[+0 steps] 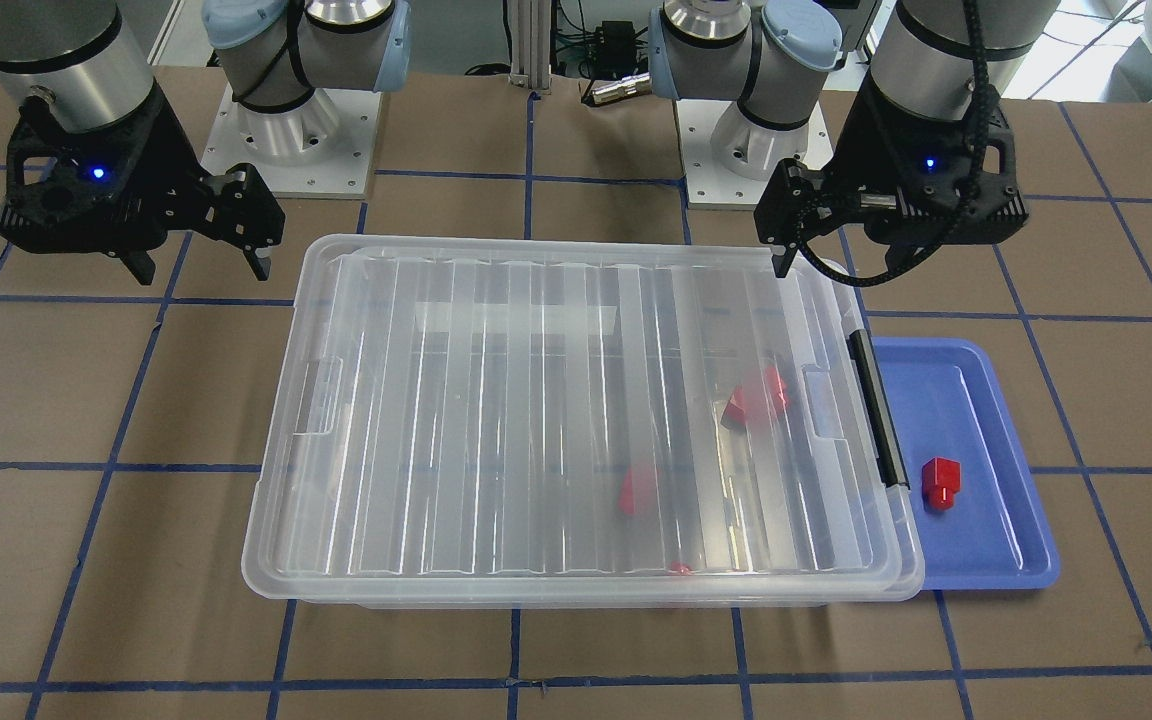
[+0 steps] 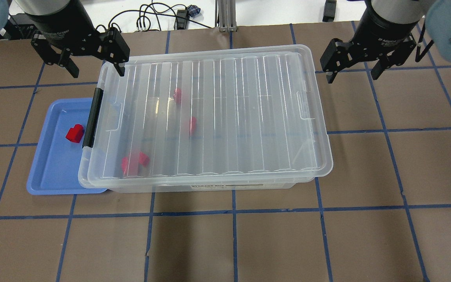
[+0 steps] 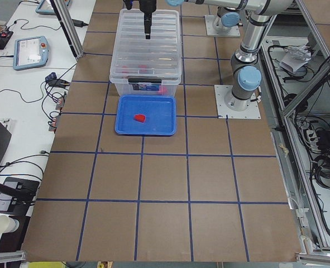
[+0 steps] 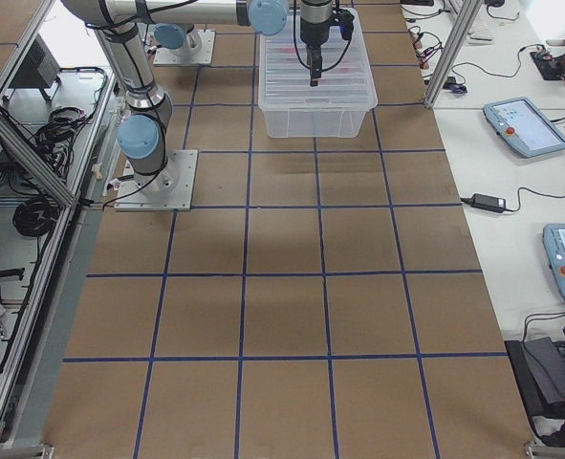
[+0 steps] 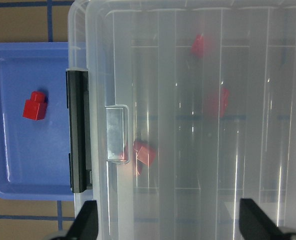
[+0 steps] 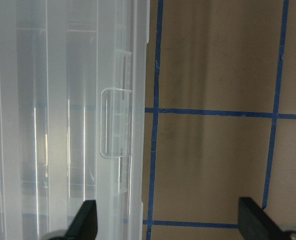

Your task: Place red block in blue tray from box

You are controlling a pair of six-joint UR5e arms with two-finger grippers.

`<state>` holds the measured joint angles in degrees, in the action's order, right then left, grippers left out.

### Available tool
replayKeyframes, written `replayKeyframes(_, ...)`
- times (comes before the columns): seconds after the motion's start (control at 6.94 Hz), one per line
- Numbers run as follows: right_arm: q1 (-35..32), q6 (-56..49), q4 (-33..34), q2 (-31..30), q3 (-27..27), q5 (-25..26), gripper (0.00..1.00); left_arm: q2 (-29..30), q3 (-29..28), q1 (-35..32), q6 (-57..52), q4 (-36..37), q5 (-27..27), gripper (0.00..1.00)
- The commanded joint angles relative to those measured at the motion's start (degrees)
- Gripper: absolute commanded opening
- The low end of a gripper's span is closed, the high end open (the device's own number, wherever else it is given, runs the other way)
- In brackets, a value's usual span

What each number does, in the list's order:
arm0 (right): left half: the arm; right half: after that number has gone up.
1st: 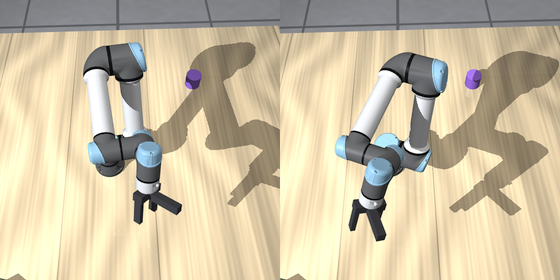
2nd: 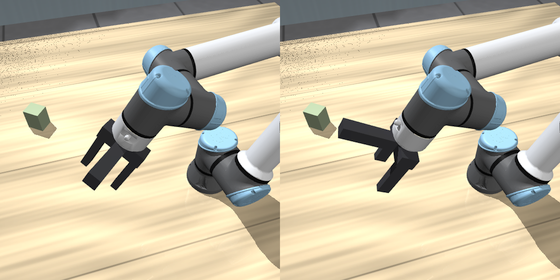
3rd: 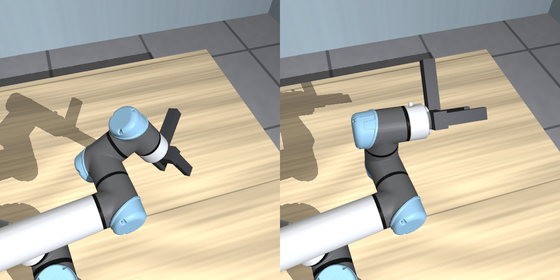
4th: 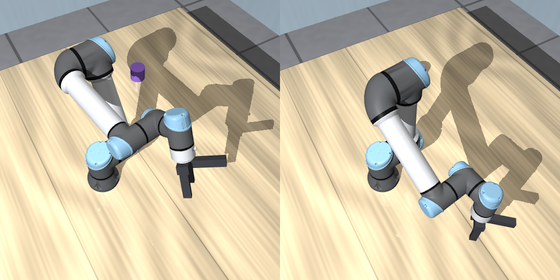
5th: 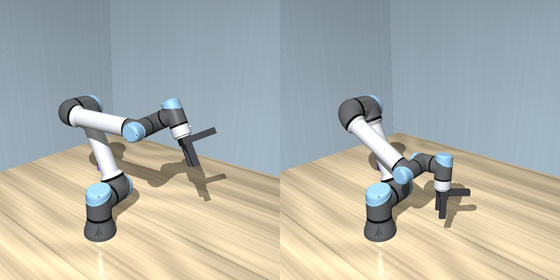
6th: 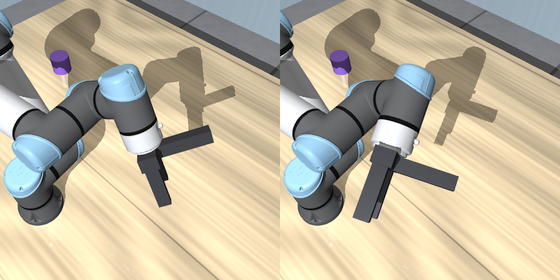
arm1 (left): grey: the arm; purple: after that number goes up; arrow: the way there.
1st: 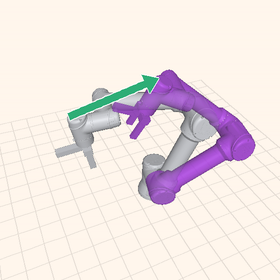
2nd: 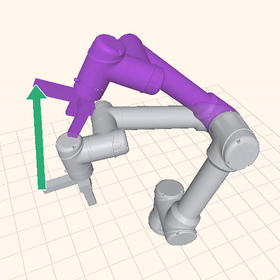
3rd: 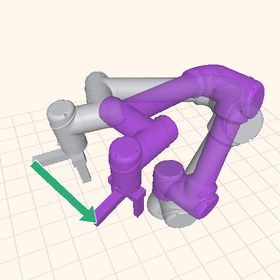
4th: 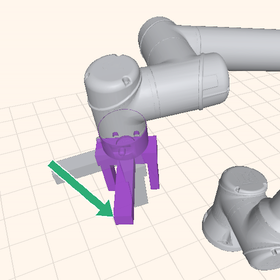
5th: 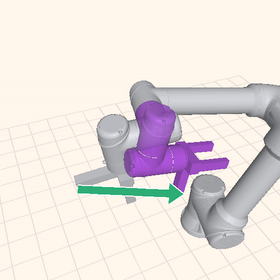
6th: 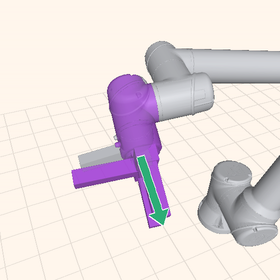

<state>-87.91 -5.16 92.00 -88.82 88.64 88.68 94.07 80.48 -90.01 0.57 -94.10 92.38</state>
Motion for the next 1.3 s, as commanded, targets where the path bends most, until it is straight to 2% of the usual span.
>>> replayKeyframes(0.0, 0.02, 0.07, 0.03, 0.05, -0.04, 0.0, 1.0, -0.11, 0.81, 0.1, -1.27, -0.29, 0.0, 1.0)
replayKeyframes(0.29, 0.02, 0.07, 0.03, 0.05, -0.05, 0.09, 1.0, -0.55, 1.08, 1.85, -7.06, -0.02, 0.17, 1.0)
replayKeyframes(1.15, 0.02, 0.07, -0.06, 0.05, -0.48, 0.79, 1.0, -0.29, 1.43, 1.68, -6.99, 0.59, -0.01, 1.0)
